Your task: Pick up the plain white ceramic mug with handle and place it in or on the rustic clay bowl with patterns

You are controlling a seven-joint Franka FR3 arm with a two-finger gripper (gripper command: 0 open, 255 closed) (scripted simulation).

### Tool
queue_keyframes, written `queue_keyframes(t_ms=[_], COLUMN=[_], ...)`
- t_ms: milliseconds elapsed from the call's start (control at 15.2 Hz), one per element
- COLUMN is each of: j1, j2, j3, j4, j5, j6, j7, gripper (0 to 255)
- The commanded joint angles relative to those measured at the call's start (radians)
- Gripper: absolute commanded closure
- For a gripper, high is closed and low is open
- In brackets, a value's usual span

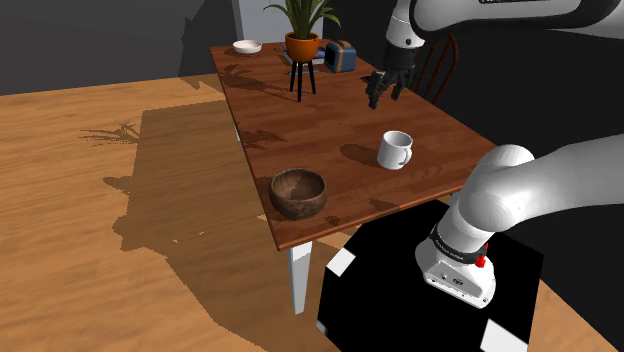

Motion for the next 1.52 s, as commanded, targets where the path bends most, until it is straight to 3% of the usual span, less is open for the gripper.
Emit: queue_keyframes(t_ms=[0,660,1122,1452], j1=[-0.013,-0.090,-0.091,-0.091], j2=[0.005,0.086,0.161,0.168], j3=[-0.031,-0.177,-0.200,-0.202], j4=[-0.051,-0.286,-0.339,-0.343], j5=[-0.017,-0.112,-0.128,-0.129], j6=[0.051,0.336,0.464,0.475], j7=[-0.024,-0.121,-0.119,-0.119], gripper=[0,0,0,0])
